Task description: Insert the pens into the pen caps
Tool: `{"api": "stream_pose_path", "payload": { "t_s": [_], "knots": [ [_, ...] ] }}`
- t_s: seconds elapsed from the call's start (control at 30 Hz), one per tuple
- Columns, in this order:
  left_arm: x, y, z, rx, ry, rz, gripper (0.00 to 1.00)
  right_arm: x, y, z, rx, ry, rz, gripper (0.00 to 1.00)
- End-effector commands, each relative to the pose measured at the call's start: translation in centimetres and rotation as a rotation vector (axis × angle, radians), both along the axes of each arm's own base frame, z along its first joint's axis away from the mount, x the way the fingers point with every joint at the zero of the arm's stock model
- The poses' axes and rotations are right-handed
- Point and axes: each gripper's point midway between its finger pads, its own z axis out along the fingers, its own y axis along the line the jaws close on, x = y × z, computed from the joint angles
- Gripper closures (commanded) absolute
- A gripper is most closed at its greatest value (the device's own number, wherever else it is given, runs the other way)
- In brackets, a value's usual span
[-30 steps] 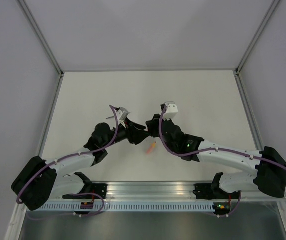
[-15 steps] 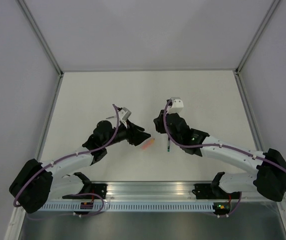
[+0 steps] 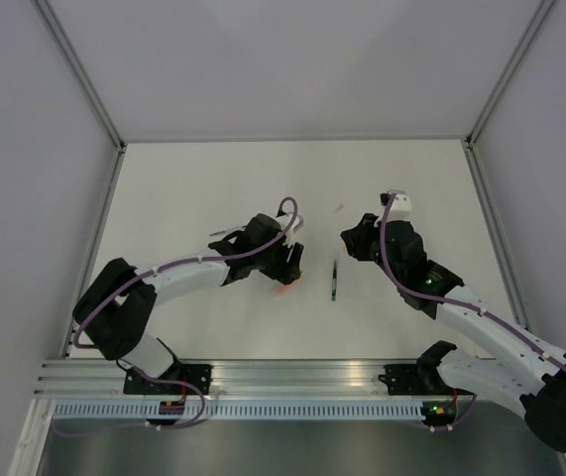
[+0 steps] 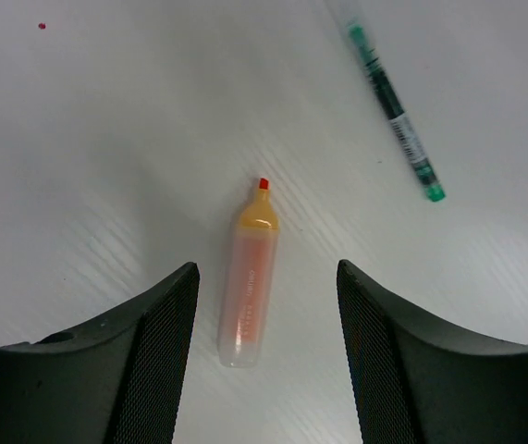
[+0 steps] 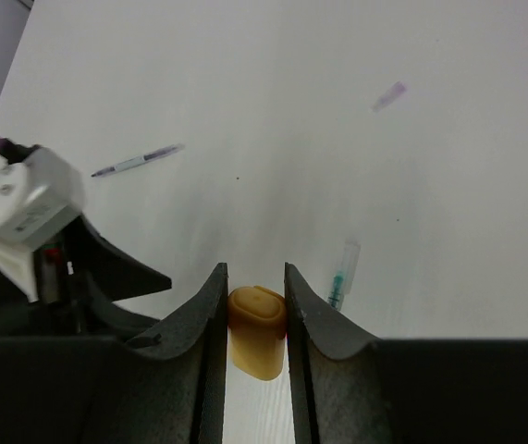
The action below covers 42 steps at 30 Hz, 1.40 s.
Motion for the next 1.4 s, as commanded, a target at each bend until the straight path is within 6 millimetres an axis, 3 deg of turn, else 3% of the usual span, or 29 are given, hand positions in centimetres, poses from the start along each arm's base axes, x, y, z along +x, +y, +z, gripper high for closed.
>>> {"api": "stream_pose_path", "payload": {
  "t_s": [0.0,0.23,0.47,0.6,0.87,1.07,1.17,1.37],
  "knots": [
    [0.2,2.4,-3.3,0.229,0.023,-0.001,0.33,-0.8,0.8,0.7,0.030,-0.020,0.076,1.00],
    [-0.5,2.5,-6.6,0.304,0.085,-0.010,0.35,-1.5,0.4,2.0,0.051,-0.061,0.092,1.00],
    [-1.7,1.6,-6.9,0.393,0.060,-0.041,0.37,-2.1,0.5,2.8,0.078,-0.082,0.107,1.00],
    [-2.0,2.6,-7.3,0.432,0.072,-0.006,0.41,-2.2,0.4,2.8,0.084,-0.085,0.108,1.00],
    [-2.7,2.7,-7.6,0.527,0.078,0.009,0.44,-2.4,0.0,3.2,0.092,-0.098,0.094,1.00],
    [-3.0,3.4,-9.8,0.604,0.119,0.043,0.58,-2.5,-0.1,3.4,0.097,-0.105,0.089,1.00],
    [-3.1,3.8,-10.5,0.629,0.133,0.056,0.71,-2.5,-0.2,3.5,0.097,-0.108,0.091,1.00],
    [-3.4,4.2,-10.3,0.634,0.141,0.073,0.81,-2.6,-0.4,4.0,0.104,-0.122,0.083,1.00]
  ]
}}
